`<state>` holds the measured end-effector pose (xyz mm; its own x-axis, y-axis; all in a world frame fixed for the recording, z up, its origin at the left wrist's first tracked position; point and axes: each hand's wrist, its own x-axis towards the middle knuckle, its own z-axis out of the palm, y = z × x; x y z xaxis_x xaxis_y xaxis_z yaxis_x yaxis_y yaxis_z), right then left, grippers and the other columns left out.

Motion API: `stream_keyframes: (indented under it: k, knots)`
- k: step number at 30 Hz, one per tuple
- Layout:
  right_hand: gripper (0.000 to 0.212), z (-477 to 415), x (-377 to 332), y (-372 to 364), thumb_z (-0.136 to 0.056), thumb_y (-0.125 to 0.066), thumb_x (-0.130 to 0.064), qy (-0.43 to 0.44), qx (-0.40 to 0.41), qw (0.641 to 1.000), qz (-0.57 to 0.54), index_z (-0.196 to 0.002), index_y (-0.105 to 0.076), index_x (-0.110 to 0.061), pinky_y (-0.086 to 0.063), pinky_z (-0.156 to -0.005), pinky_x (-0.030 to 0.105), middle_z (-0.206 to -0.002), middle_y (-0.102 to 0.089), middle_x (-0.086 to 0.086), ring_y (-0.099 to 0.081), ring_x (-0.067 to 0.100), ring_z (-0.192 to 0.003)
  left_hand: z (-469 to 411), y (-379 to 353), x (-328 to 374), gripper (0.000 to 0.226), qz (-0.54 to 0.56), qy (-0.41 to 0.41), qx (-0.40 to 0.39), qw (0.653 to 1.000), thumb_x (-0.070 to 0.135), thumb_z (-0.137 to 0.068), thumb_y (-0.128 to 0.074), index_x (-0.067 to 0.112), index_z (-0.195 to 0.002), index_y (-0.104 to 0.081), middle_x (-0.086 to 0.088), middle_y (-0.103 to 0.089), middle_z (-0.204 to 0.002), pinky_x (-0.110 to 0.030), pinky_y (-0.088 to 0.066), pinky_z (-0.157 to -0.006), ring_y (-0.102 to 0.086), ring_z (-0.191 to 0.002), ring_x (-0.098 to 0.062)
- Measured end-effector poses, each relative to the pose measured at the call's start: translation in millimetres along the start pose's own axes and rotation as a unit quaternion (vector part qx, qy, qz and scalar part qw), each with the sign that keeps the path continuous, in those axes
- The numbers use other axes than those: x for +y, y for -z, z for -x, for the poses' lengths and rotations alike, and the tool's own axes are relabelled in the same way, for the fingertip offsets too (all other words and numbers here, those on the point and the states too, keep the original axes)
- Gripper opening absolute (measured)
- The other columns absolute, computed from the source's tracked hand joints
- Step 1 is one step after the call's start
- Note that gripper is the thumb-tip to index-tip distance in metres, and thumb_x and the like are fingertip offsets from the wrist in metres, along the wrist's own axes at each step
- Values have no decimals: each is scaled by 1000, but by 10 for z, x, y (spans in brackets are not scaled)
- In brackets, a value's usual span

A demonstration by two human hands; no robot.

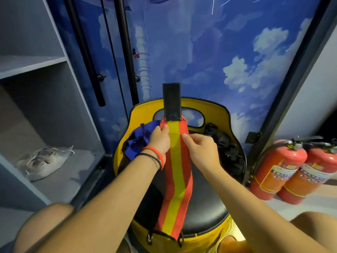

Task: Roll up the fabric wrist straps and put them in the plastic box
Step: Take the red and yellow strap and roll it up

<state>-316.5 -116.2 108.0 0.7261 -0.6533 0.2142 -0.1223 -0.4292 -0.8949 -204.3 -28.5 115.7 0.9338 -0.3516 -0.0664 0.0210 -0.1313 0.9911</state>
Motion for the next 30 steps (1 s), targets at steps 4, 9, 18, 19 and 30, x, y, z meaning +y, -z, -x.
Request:
stream_keyframes:
  k: [4,9,18,19,30]
  knots:
    - [29,-50,388,-84,-101,-58,-36,-16,-8,999,28,-87,-73,-15,-51,-62,37,-72,-71,4,-66,20,-69,-181,-153,-269,43,-23,17,-1,1000,32,-107,-42,0,-133,-55,-11,-59,-126,-35,-40,-104,-54,-125,-28]
    - [32,-367,817,-247,-101,-56,-32,-81,-23,996,33,-87,-71,-7,-46,-59,37,-76,-70,12,-60,25,-64,-420,-328,-469,35,0,57,0,998,28,-103,-51,15,-71,-50,-5,-47,-68,-32,-34,-68,-44,-69,-23]
    - [29,-1086,1525,-510,-101,-59,-31,-158,-43,985,56,-92,-76,-9,-56,-70,43,-83,-74,14,-65,25,-69,-1337,-558,-1235,21,44,134,-27,990,30,-80,-75,32,-59,-73,-13,-70,-89,-54,-53,-94,-68,-90,-29]
    - [28,-1165,1605,-550,-101,-59,-31,-167,-46,983,56,-92,-77,-11,-56,-70,43,-82,-74,13,-66,26,-70,-1437,-586,-1294,34,44,148,-15,988,20,-87,-73,35,-56,-74,-14,-74,-94,-55,-54,-97,-71,-97,-34]
    - [37,-1722,2048,-901,-85,-74,-23,-123,-64,982,124,-122,-68,-24,-51,-89,33,-109,-68,-2,-64,22,-104,-2477,-889,-1816,35,-8,203,61,977,2,-87,-68,16,-54,-69,-13,-74,-87,-58,-56,-91,-71,-86,-30]
